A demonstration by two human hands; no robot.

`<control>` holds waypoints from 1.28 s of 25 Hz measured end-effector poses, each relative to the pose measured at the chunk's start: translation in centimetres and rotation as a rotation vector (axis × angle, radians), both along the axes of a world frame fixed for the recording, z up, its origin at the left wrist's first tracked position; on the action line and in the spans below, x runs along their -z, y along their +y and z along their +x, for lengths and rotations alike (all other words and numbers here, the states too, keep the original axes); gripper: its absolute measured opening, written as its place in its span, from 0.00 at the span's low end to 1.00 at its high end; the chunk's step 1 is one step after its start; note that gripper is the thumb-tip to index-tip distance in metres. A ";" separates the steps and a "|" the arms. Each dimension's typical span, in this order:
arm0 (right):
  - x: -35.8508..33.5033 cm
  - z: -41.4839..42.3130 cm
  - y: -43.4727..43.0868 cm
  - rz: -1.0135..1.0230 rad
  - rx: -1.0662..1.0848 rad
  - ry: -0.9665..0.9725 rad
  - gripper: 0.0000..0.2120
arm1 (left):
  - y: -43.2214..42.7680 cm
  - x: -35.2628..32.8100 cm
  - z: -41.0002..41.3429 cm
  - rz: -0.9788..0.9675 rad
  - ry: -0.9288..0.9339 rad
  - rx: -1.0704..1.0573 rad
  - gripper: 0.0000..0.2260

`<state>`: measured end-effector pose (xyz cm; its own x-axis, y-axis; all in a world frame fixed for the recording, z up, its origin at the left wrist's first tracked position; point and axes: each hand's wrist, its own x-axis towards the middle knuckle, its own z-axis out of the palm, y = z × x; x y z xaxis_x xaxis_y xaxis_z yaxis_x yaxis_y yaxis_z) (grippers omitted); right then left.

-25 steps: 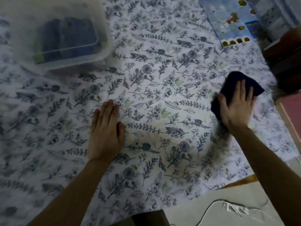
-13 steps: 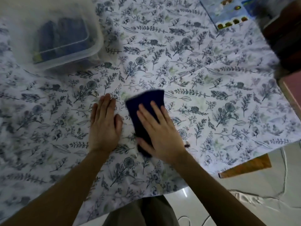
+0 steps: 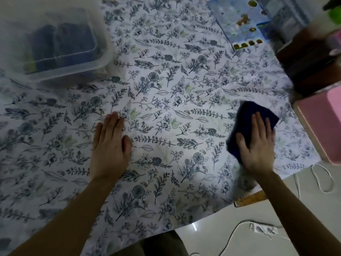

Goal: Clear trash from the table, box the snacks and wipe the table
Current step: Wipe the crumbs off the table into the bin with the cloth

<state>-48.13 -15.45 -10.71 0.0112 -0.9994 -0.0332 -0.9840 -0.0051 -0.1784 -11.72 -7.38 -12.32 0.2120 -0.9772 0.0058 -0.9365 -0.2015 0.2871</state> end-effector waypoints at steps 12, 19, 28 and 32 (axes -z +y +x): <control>0.1 16.5 0.7 0.045 -0.309 -0.011 0.36 | 0.0 0.3 -0.2 -0.030 -0.031 0.006 0.24; 0.4 8.1 10.4 0.133 -0.654 0.060 0.37 | -0.1 0.1 -0.5 -0.029 -0.033 -0.003 0.23; -0.3 -2.2 -3.7 0.027 -0.115 0.020 0.37 | -0.2 0.2 -0.1 0.005 -0.029 -0.022 0.24; 0.8 5.4 -11.7 -0.001 0.107 0.009 0.42 | -0.2 0.7 0.1 0.023 -0.033 -0.017 0.25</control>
<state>-42.74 -27.14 -11.49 -0.0961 -0.9949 -0.0317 -0.9804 0.1001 -0.1695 -11.57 -7.58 -13.03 0.2287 -0.9735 -0.0089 -0.9417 -0.2236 0.2515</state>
